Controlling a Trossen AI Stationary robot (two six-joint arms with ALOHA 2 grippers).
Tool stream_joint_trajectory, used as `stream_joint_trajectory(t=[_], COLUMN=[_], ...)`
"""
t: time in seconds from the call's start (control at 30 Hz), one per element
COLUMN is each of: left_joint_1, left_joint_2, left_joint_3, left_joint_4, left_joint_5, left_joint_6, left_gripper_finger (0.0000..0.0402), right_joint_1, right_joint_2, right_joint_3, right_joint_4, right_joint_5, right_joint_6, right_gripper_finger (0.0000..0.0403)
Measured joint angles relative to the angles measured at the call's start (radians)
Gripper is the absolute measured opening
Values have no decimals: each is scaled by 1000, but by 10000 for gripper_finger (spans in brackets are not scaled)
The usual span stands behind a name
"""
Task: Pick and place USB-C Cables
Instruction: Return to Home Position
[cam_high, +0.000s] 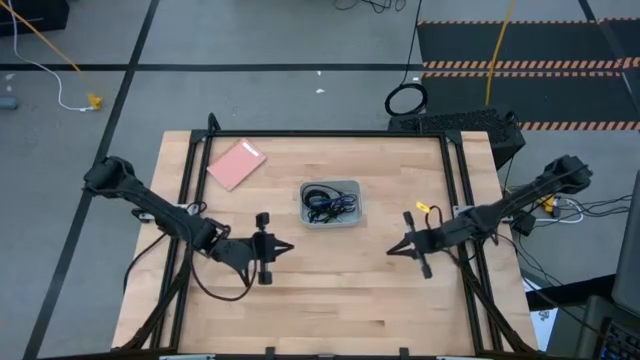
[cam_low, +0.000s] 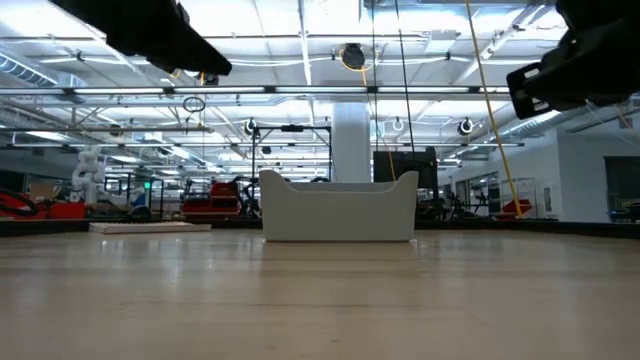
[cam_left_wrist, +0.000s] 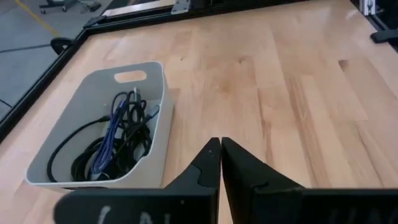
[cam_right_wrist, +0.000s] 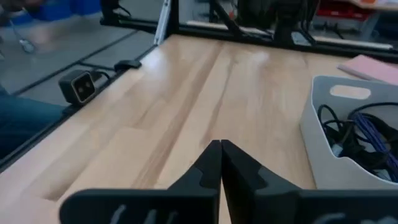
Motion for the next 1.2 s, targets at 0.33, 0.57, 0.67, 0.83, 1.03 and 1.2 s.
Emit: stream_joint_trajectory(t=[0.33,0.57,0.67,0.83,1.03,1.2], left_joint_1=[1,21,38,64,97,129], left_joint_2=[0,-74,-145,-280,-444,-560], left_joint_3=[-130,-207,-244,-321,-417,-478], left_joint_4=[222,278,281,280,278,275], left_joint_5=[15,17,16,17,17,17], left_joint_6=[58,94,106,135,169,186], left_gripper_finger=[6,17,7,10,20,21], right_joint_1=[-1,-37,-69,-146,-270,-371], right_joint_2=[-190,-251,-251,-251,-267,-301], right_joint_3=[-101,-149,-180,-185,-186,-187], right_joint_4=[11,49,116,126,131,130], right_joint_5=[-27,-51,-77,-122,-237,-236], right_joint_6=[-67,-109,-118,-143,-182,-180], right_gripper_finger=[1,0,0,0,0,0])
